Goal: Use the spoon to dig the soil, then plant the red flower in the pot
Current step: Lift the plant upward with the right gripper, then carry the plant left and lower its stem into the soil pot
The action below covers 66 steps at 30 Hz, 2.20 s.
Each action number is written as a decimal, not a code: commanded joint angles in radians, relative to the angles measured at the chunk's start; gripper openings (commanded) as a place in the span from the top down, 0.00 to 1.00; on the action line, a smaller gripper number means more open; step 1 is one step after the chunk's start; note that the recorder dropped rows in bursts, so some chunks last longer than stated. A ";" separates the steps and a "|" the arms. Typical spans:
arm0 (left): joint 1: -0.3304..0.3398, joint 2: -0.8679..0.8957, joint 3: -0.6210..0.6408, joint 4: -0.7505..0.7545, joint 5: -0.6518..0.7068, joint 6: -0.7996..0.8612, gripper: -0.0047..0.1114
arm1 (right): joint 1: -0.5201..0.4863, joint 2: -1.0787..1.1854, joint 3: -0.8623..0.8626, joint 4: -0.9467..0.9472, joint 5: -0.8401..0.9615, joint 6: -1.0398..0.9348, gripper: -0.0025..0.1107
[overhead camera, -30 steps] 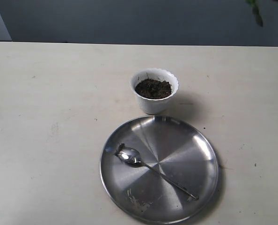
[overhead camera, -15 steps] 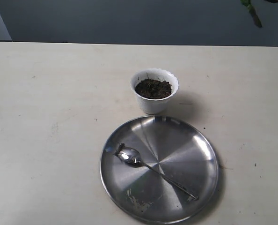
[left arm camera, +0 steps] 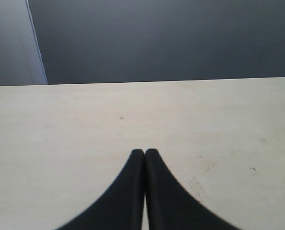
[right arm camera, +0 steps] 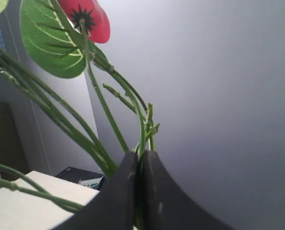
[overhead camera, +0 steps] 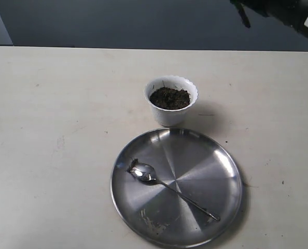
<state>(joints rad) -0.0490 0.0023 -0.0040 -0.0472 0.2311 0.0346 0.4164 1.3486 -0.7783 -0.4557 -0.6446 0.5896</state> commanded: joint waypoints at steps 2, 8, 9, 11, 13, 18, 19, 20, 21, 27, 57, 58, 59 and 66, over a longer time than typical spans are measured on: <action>-0.003 -0.002 0.004 0.000 -0.013 -0.002 0.96 | 0.003 0.099 0.140 0.130 -0.365 -0.145 0.98; -0.003 -0.002 0.004 0.000 -0.013 -0.002 0.96 | 0.005 0.180 0.151 0.050 -0.444 -0.116 0.98; -0.003 -0.002 0.004 0.000 -0.013 -0.002 0.96 | 0.005 0.188 0.158 0.050 -0.454 -0.116 0.98; -0.003 -0.002 0.004 0.000 -0.013 -0.002 0.96 | 0.005 0.215 0.179 0.053 -0.494 -0.122 0.98; -0.003 -0.002 0.004 0.000 -0.013 -0.002 0.96 | 0.005 0.241 0.213 0.112 -0.543 -0.145 0.98; -0.003 -0.002 0.004 0.000 -0.013 -0.002 0.96 | 0.005 0.349 0.267 0.125 -0.576 -0.153 0.98; -0.003 -0.002 0.004 0.000 -0.013 -0.002 0.96 | 0.005 0.367 0.267 0.112 -0.576 -0.139 0.98; -0.003 -0.002 0.004 0.000 -0.013 -0.002 0.96 | 0.005 0.386 0.264 0.103 -0.576 -0.110 0.98; -0.003 -0.002 0.004 0.000 -0.013 -0.002 0.96 | 0.005 0.400 0.256 0.103 -0.576 -0.073 0.98; -0.003 -0.002 0.004 0.000 -0.013 -0.002 0.96 | 0.005 0.411 0.186 0.182 -0.576 0.063 0.98; -0.003 -0.002 0.004 0.000 -0.013 -0.002 0.96 | 0.185 0.774 -0.128 0.403 -0.576 0.045 0.98; -0.003 -0.002 0.004 0.000 -0.013 -0.002 0.96 | 0.185 0.785 -0.128 0.403 -0.576 0.045 0.98; -0.003 -0.002 0.004 0.000 -0.013 -0.002 0.96 | 0.185 0.791 -0.128 0.399 -0.576 0.045 0.98; -0.003 -0.002 0.004 0.000 -0.013 -0.002 0.96 | 0.185 0.833 -0.128 0.403 -0.576 0.046 0.98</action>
<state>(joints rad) -0.0490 0.0023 -0.0040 -0.0472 0.2311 0.0346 0.6024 2.1777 -0.9011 -0.0584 -1.2065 0.6362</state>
